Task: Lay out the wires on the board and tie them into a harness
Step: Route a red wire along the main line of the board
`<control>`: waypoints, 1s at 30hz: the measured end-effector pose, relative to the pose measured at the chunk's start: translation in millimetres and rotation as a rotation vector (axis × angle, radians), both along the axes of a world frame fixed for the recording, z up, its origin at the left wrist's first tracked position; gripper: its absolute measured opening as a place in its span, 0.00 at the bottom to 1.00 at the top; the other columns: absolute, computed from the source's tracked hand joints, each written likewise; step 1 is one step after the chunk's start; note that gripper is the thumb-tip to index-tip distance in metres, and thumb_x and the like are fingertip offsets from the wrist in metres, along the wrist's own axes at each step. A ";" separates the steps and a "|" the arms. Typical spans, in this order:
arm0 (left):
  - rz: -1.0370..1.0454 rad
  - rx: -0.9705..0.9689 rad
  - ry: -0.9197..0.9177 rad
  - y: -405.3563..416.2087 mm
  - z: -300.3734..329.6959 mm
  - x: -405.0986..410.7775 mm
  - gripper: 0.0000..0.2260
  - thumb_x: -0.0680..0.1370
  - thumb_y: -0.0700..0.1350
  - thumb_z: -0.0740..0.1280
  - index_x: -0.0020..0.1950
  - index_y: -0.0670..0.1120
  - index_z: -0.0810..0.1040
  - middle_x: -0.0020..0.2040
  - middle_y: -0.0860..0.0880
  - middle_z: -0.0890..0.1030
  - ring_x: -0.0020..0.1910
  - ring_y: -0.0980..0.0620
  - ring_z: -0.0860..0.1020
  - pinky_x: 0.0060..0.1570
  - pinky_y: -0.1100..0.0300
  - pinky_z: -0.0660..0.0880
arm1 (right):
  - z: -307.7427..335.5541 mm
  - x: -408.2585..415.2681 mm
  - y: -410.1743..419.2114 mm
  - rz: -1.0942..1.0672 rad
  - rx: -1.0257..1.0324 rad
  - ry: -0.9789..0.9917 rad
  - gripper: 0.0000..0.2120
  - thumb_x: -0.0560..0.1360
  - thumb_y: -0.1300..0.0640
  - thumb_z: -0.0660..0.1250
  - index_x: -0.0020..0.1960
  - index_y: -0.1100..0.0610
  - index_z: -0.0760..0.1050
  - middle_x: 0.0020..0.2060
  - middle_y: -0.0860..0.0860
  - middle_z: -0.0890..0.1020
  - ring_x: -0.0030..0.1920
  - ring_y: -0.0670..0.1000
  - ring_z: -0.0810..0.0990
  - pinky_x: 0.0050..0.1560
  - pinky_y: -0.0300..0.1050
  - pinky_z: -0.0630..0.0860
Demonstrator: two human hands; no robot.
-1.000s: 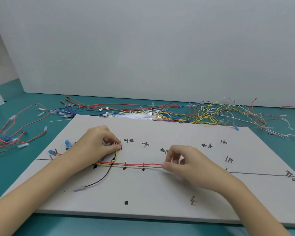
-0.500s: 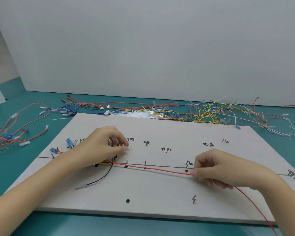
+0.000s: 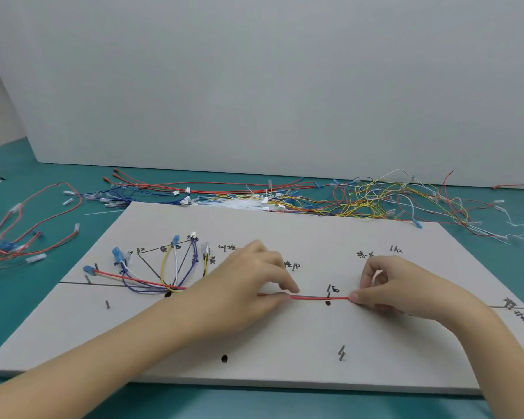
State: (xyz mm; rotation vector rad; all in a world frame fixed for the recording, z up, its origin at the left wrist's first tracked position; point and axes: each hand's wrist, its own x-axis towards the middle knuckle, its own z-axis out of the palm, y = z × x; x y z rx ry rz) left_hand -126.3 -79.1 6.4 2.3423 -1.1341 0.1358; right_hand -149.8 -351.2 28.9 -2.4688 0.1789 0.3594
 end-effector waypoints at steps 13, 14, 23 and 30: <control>-0.071 0.143 0.101 -62.3 12.0 7.0 0.08 0.79 0.50 0.65 0.55 0.54 0.82 0.50 0.55 0.77 0.54 0.54 0.67 0.56 0.54 0.70 | 5.8 -10.8 -9.4 0.077 0.048 -0.047 0.09 0.73 0.58 0.72 0.37 0.60 0.78 0.24 0.52 0.80 0.22 0.43 0.71 0.23 0.32 0.64; -0.082 0.158 0.087 -64.9 10.8 5.7 0.08 0.79 0.50 0.65 0.55 0.53 0.83 0.50 0.53 0.76 0.54 0.53 0.67 0.56 0.54 0.70 | 7.2 -12.9 -10.7 0.072 0.066 -0.038 0.08 0.74 0.59 0.71 0.38 0.60 0.79 0.26 0.52 0.80 0.22 0.44 0.70 0.23 0.33 0.64; -0.092 -0.017 0.087 -76.8 -1.8 -3.9 0.12 0.75 0.32 0.62 0.52 0.46 0.80 0.48 0.51 0.75 0.49 0.53 0.68 0.51 0.60 0.68 | 11.4 -21.8 -23.8 -0.021 0.197 -0.009 0.04 0.73 0.59 0.72 0.39 0.55 0.82 0.30 0.51 0.78 0.23 0.48 0.66 0.23 0.34 0.60; -0.065 0.061 0.120 -80.7 -4.7 -1.4 0.18 0.78 0.34 0.60 0.61 0.51 0.81 0.52 0.51 0.77 0.54 0.49 0.66 0.53 0.55 0.65 | 12.7 -13.3 -24.2 -0.073 0.021 -0.018 0.19 0.74 0.72 0.56 0.48 0.51 0.77 0.46 0.54 0.75 0.28 0.49 0.75 0.27 0.40 0.69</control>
